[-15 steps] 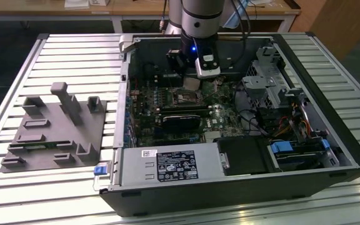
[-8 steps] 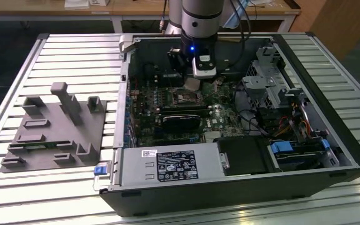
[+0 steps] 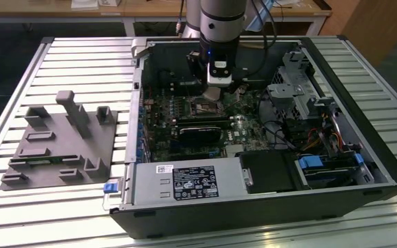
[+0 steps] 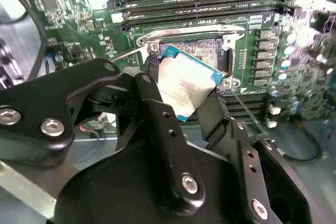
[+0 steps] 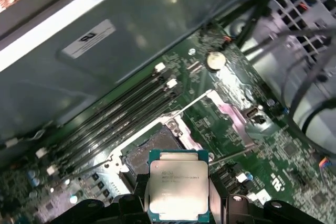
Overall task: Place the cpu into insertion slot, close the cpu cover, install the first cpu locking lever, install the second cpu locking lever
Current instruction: 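Place the cpu into insertion slot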
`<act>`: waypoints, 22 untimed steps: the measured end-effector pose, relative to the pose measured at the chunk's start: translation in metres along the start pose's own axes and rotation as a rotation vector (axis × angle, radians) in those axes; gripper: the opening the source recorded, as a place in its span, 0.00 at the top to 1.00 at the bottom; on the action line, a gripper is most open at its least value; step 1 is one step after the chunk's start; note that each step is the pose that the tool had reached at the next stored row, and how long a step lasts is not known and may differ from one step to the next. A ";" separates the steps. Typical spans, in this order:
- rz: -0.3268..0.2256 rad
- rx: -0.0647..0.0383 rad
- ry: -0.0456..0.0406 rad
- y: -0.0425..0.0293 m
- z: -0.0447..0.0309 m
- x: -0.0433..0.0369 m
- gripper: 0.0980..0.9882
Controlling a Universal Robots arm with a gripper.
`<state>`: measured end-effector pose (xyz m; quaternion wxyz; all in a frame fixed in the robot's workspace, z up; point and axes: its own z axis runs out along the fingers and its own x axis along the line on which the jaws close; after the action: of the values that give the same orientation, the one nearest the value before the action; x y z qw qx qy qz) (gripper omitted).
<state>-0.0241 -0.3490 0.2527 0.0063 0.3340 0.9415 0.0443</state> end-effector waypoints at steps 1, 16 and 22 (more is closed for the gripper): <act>0.018 0.000 -0.0016 0.0000 0.0001 0.0000 0.51; 0.289 -0.005 -0.0254 -0.0001 0.0017 0.0000 0.51; 0.398 -0.007 -0.0351 -0.0002 0.0025 -0.0001 0.51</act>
<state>-0.0241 -0.3490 0.2503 0.0149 0.5145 0.8564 0.0422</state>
